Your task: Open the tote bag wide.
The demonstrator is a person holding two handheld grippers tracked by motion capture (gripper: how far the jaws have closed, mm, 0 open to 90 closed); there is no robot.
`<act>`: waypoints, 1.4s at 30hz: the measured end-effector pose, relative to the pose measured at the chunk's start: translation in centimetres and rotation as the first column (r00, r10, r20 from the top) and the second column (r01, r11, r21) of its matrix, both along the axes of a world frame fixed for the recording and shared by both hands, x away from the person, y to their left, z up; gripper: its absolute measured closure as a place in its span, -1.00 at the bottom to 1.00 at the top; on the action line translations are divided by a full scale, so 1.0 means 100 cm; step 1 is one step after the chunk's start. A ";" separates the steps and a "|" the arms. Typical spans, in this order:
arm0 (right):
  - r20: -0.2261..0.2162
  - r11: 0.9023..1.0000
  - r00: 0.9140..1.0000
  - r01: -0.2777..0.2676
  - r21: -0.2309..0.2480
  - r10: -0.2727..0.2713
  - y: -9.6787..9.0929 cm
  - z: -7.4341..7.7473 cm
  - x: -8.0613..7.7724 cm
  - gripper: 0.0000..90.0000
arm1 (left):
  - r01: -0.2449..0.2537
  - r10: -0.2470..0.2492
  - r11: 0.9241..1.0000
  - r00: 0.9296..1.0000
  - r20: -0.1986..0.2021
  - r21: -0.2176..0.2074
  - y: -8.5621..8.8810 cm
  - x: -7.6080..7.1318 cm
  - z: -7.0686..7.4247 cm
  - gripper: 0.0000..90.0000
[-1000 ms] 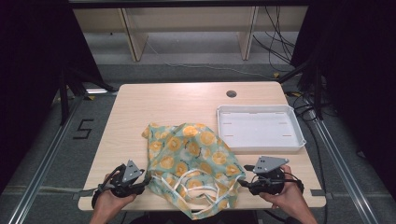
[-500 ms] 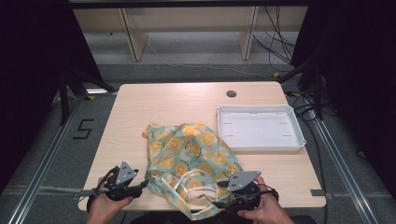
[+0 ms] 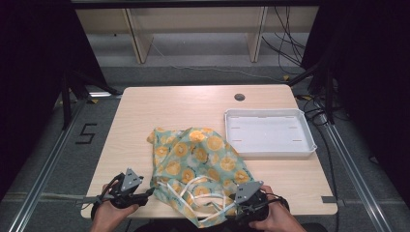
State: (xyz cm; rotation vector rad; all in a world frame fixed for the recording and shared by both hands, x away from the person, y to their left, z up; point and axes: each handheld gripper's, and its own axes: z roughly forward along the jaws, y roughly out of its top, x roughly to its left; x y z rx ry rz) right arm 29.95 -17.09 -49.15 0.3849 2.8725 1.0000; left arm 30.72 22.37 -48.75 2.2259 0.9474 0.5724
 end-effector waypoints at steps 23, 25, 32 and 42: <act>0.158 0.977 0.986 -0.084 0.196 0.054 0.013 0.059 0.024 1.00 | 0.037 -0.028 0.995 0.995 0.091 -0.097 -0.005 -0.012 0.039 -0.38; 0.166 0.976 0.985 -0.087 0.198 0.055 0.015 0.062 0.028 1.00 | 0.053 -0.046 0.995 0.995 0.087 -0.080 -0.008 -0.016 0.042 -0.38; 0.192 0.963 0.981 -0.032 0.267 -0.020 0.023 0.089 0.060 1.00 | 0.091 -0.087 0.995 0.992 0.093 -0.047 -0.012 -0.019 0.044 -0.39; 0.206 0.943 0.972 0.041 0.330 -0.115 0.027 0.109 0.089 1.00 | 0.142 -0.136 0.974 0.990 0.046 -0.174 -0.027 -0.029 0.042 -0.47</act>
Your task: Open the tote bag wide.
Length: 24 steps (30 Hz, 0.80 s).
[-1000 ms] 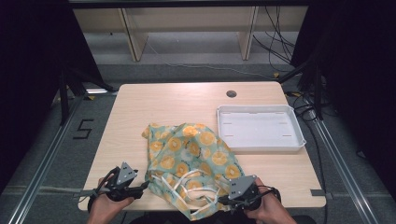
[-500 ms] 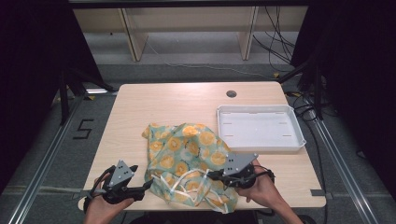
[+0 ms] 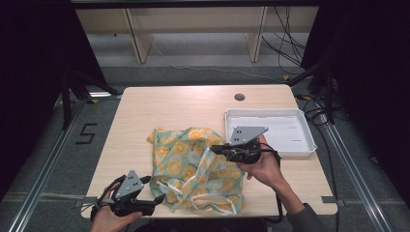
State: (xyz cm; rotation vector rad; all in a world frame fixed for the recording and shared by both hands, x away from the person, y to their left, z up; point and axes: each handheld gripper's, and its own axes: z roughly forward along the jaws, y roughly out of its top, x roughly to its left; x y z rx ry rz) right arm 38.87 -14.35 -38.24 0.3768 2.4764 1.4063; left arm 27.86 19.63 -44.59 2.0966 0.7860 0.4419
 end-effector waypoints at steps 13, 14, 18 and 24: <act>-0.006 0.998 0.999 0.042 0.040 -0.041 0.003 0.006 0.023 1.00 | 0.117 -0.120 0.983 0.993 0.012 0.145 -0.056 0.003 -0.023 -0.52; -0.006 0.998 0.999 0.042 0.040 -0.041 0.003 0.006 0.023 1.00 | 0.122 -0.125 0.981 0.992 0.014 0.148 -0.060 0.007 -0.027 -0.52; -0.011 0.998 0.999 0.051 0.044 -0.050 0.002 0.006 0.026 1.00 | 0.142 -0.146 0.980 0.989 0.018 0.137 -0.066 0.023 -0.026 0.37; -0.017 0.996 0.997 0.082 0.041 -0.081 -0.005 0.003 0.035 1.00 | 0.088 -0.102 0.991 0.985 0.139 0.105 -0.048 0.055 0.016 0.95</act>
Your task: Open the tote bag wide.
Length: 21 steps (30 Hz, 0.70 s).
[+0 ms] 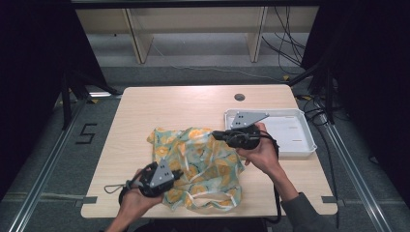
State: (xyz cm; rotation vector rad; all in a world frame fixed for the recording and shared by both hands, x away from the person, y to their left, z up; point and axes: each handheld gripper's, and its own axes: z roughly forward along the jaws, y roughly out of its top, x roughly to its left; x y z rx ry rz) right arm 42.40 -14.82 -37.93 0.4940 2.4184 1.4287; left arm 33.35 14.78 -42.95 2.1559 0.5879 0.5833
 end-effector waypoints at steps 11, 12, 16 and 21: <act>-0.046 0.980 0.988 0.138 -0.142 -0.146 -0.015 -0.037 0.026 0.94 | -0.159 0.147 0.978 0.984 -0.098 -0.134 0.024 0.096 0.007 0.96; -0.046 0.980 0.988 0.138 -0.142 -0.146 -0.015 -0.037 0.026 0.94 | -0.159 0.147 0.978 0.984 -0.098 -0.134 0.024 0.096 0.007 0.97; -0.040 0.968 0.982 0.177 -0.180 -0.187 -0.019 -0.043 0.024 0.49 | -0.158 0.144 0.979 0.983 -0.111 -0.126 0.019 0.106 0.001 0.98; 0.025 0.959 0.973 0.229 -0.169 -0.228 -0.031 -0.018 -0.010 0.02 | -0.161 0.145 0.977 0.982 -0.122 -0.140 0.016 0.108 0.000 0.98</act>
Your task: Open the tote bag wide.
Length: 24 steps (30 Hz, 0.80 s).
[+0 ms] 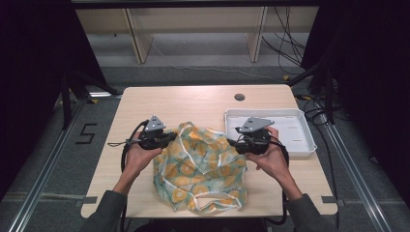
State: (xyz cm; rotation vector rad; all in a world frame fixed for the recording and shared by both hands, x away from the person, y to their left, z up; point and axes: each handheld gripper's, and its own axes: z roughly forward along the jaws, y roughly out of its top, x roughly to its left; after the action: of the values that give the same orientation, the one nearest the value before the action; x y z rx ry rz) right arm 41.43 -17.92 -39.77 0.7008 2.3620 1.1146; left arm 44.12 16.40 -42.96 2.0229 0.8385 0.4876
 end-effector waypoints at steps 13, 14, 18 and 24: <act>-0.076 0.954 0.953 -0.297 -0.033 0.294 0.027 -0.003 -0.067 -0.02 | -0.006 0.006 1.000 1.000 -0.003 0.008 0.002 0.003 0.002 0.98; -0.076 0.949 0.950 -0.308 -0.058 0.304 0.029 -0.008 -0.065 -0.05 | -0.005 0.005 1.000 1.000 -0.003 0.007 0.002 0.003 0.002 0.98; -0.112 0.956 0.959 -0.271 -0.109 0.259 0.031 -0.024 -0.060 -0.22 | -0.003 0.004 1.000 1.000 -0.003 0.011 0.002 0.003 0.002 0.97; -0.127 0.947 0.967 -0.244 -0.208 0.222 0.034 -0.050 -0.048 -0.41 | -0.002 0.002 1.000 1.000 -0.003 0.008 0.004 0.004 0.002 0.96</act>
State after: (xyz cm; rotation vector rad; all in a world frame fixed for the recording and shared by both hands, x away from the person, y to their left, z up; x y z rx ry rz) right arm 36.63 -14.57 -44.77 0.4155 2.6590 0.9012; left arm 44.56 16.85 -42.74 2.0308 0.8414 0.4894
